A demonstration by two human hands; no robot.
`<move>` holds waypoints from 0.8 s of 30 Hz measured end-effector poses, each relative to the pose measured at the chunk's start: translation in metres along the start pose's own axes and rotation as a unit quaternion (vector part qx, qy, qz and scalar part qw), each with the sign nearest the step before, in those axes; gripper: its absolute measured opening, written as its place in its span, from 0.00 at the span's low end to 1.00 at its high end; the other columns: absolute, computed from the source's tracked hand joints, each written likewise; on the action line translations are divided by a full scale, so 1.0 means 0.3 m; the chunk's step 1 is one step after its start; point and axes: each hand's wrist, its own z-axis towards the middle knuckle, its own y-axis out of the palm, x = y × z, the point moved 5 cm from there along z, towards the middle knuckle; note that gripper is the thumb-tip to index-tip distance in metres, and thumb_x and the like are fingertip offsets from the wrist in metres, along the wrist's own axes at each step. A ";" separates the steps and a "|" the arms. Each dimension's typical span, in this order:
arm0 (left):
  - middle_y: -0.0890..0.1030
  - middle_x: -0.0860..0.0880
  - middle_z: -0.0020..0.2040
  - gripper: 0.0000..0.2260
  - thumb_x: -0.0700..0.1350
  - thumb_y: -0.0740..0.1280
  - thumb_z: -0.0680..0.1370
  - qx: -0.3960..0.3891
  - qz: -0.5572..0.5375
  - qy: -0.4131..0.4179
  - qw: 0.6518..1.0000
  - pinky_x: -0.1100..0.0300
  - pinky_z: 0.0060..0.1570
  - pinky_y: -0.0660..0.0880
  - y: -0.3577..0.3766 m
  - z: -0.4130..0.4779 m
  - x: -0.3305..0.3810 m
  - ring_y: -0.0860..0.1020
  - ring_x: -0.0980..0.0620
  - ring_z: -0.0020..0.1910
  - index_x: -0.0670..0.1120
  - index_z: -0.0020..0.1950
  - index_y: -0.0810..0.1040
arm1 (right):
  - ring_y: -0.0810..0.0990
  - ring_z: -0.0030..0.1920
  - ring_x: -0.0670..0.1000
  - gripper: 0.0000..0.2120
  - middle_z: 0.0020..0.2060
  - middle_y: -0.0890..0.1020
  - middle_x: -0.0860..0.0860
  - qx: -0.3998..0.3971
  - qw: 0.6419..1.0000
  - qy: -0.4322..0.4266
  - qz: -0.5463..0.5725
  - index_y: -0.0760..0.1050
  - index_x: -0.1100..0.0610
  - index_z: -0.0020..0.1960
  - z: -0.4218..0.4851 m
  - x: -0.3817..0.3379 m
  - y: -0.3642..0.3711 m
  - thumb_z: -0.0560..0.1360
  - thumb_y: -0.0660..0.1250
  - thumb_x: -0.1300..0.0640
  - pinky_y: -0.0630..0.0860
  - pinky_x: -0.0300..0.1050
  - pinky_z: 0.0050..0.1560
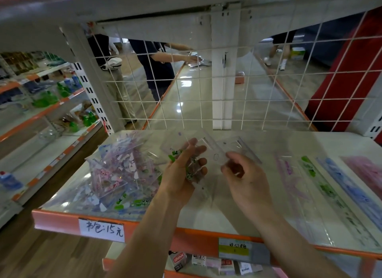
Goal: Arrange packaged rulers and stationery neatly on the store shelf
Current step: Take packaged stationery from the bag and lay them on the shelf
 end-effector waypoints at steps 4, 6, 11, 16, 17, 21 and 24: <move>0.81 0.46 0.44 0.05 0.43 0.65 0.79 0.022 -0.016 -0.015 1.000 0.61 0.29 0.75 -0.017 0.012 -0.021 0.76 0.52 0.31 0.46 0.52 0.79 | 0.76 0.48 0.45 0.14 0.47 0.77 0.46 -0.023 0.994 -0.019 -0.106 0.77 0.51 0.60 0.003 -0.001 0.012 0.75 0.68 0.52 0.73 0.40 0.49; 0.81 0.46 0.43 0.05 0.44 0.65 0.78 0.013 0.005 -0.030 0.999 0.60 0.29 0.75 -0.010 0.010 -0.032 0.76 0.51 0.31 0.46 0.52 0.79 | 0.75 0.52 0.46 0.16 0.50 0.77 0.47 -0.018 0.989 -0.021 -0.143 0.76 0.50 0.62 -0.001 -0.011 0.008 0.75 0.67 0.49 0.72 0.41 0.51; 0.84 0.46 0.42 0.08 0.45 0.67 0.77 0.003 0.064 -0.067 0.996 0.59 0.30 0.75 0.002 0.000 -0.054 0.78 0.52 0.30 0.44 0.53 0.80 | 0.74 0.53 0.49 0.16 0.50 0.79 0.49 0.019 0.975 -0.037 -0.220 0.77 0.51 0.62 0.002 -0.058 -0.001 0.75 0.66 0.49 0.69 0.41 0.51; 0.78 0.46 0.40 0.08 0.43 0.58 0.80 -0.015 0.057 -0.031 0.998 0.63 0.27 0.72 0.030 0.050 0.022 0.75 0.53 0.29 0.42 0.50 0.76 | 0.76 0.50 0.54 0.14 0.47 0.79 0.53 0.083 0.958 -0.002 -0.275 0.80 0.55 0.54 0.118 -0.027 -0.113 0.75 0.65 0.48 0.73 0.48 0.50; 0.78 0.46 0.40 0.08 0.43 0.58 0.80 -0.009 0.051 -0.028 0.998 0.63 0.28 0.72 0.033 0.059 0.025 0.75 0.53 0.30 0.43 0.50 0.76 | 0.76 0.51 0.55 0.14 0.48 0.79 0.53 0.079 0.952 0.013 -0.294 0.80 0.56 0.54 0.143 -0.011 -0.133 0.75 0.65 0.47 0.73 0.49 0.51; 0.79 0.46 0.43 0.08 0.44 0.60 0.79 0.008 0.061 0.001 0.998 0.60 0.31 0.73 0.017 0.060 0.023 0.75 0.51 0.33 0.43 0.53 0.77 | 0.76 0.50 0.58 0.13 0.47 0.79 0.56 0.044 0.936 0.036 -0.347 0.79 0.56 0.49 0.188 0.037 -0.120 0.75 0.64 0.47 0.70 0.46 0.48; 0.79 0.46 0.43 0.09 0.44 0.60 0.79 0.000 0.060 0.013 0.998 0.62 0.30 0.74 -0.008 0.055 0.035 0.76 0.52 0.32 0.43 0.54 0.77 | 0.75 0.51 0.59 0.14 0.46 0.78 0.57 0.045 0.923 0.026 -0.381 0.79 0.59 0.50 0.182 0.054 -0.094 0.76 0.62 0.49 0.69 0.47 0.47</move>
